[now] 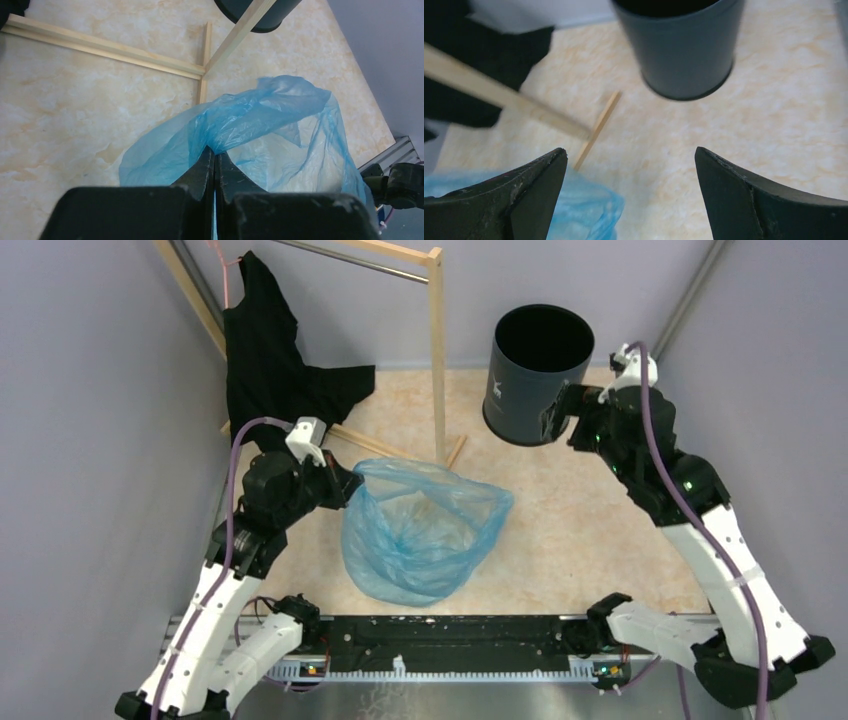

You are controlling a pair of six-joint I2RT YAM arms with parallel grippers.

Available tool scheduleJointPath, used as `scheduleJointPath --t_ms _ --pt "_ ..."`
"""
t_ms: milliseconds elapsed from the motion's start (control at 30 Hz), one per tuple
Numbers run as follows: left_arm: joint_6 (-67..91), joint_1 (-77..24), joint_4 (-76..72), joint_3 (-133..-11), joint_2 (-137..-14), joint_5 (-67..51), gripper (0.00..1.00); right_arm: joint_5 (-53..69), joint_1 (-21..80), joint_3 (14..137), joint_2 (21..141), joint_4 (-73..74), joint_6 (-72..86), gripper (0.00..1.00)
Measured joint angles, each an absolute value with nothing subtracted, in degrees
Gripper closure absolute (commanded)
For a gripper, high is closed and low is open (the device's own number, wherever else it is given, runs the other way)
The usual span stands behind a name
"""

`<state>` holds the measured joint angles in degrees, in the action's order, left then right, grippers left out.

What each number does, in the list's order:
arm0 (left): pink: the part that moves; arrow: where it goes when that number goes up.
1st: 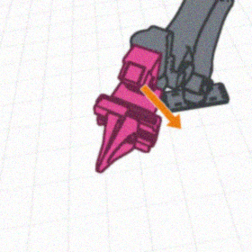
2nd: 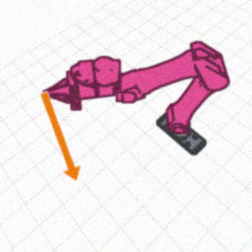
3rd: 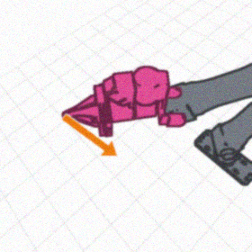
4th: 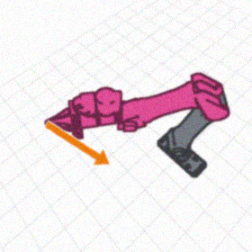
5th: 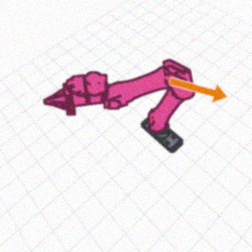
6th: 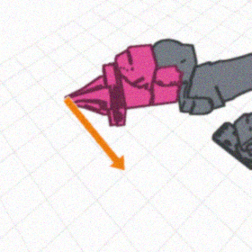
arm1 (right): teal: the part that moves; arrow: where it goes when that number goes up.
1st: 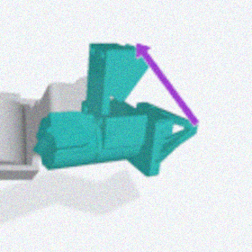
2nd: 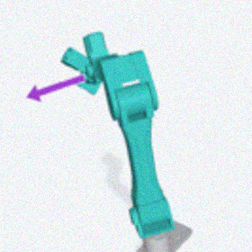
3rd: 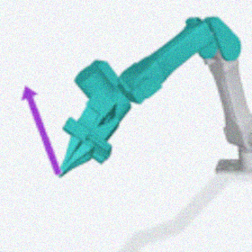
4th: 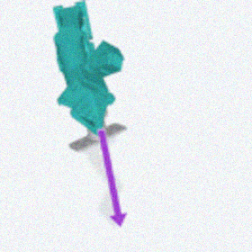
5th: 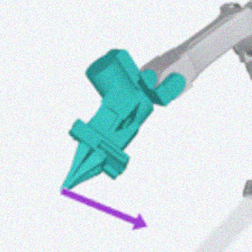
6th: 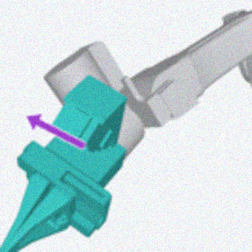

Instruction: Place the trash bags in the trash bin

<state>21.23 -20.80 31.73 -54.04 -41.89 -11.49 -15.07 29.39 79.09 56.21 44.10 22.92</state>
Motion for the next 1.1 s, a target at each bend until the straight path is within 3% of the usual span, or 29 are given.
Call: scheduleJointPath --t_ms 167,400,633,833,1100 --pt "21.3 -20.78 31.48 -54.02 -42.15 -12.32 1.0 -25.91 24.36 84.4 66.22 40.34 23.03 0.01" --pt "23.92 -20.8 28.45 -54.02 -42.54 -17.15 1.0 -29.15 14.35 89.19 82.26 36.1 27.27 0.01" --pt "25.17 -20.8 25.91 -53.89 -44.31 -20.99 1.0 -31.77 12.97 94.28 91.39 32.75 30.09 0.03" --pt "25.36 -20.8 25.41 -53.87 -45.78 -23.24 1.0 -33.58 12.95 96.51 97.03 29.52 31.35 0.3" --pt "25.32 -20.8 24.82 -53.87 -45.76 -24.67 1.0 -33.58 12.95 96.44 100.18 28.71 35.35 0.51"
